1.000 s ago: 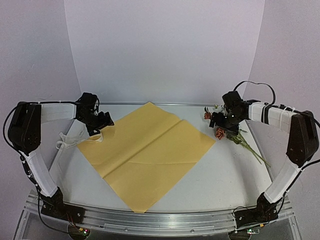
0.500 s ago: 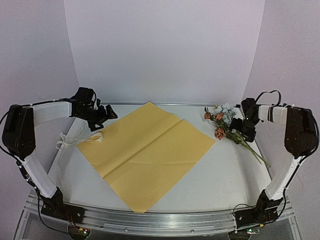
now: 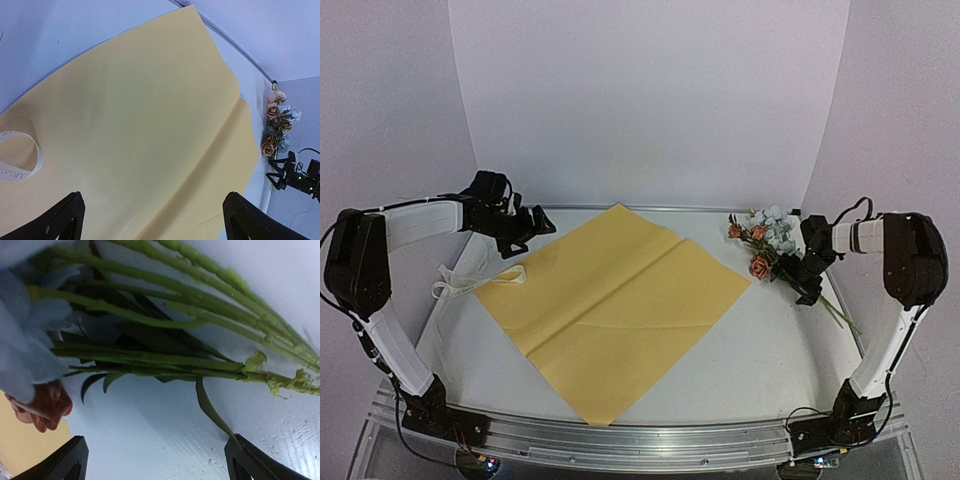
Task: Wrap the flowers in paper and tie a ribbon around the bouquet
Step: Adjust the flattened wrapping paper at the center of the board, then position the fake flower at the corner of the board, then pick up the fake flower from the corner of the board, then place the fake flower on the flattened wrapping paper.
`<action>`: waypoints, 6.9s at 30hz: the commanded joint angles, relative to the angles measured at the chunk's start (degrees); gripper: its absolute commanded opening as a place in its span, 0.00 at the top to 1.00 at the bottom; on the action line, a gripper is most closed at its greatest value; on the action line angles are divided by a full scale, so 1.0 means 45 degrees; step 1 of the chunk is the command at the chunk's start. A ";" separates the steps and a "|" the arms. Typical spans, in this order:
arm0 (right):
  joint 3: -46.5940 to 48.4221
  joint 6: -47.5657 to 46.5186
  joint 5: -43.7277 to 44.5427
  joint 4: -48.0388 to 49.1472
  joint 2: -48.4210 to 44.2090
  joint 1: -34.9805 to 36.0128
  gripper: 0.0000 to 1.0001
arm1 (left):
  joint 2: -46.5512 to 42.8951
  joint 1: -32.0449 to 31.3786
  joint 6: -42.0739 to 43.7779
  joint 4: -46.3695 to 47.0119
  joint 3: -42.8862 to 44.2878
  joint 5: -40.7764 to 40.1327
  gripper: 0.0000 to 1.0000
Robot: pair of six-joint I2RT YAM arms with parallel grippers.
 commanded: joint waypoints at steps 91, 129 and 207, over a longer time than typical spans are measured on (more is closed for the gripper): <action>0.3985 0.2080 0.1286 -0.1579 0.1777 -0.2346 0.02 | -0.2138 -0.0049 -0.0190 0.0975 0.0219 0.1821 0.00; -0.1691 0.7817 0.0019 0.2832 -0.1334 0.1072 0.02 | -0.2300 -0.0043 -0.0389 0.1408 -0.0188 0.2098 0.00; 1.2110 0.2805 0.1981 -0.1706 0.4839 0.9383 1.00 | -0.2953 -0.2692 -0.1802 0.2326 -0.5763 -0.1546 0.00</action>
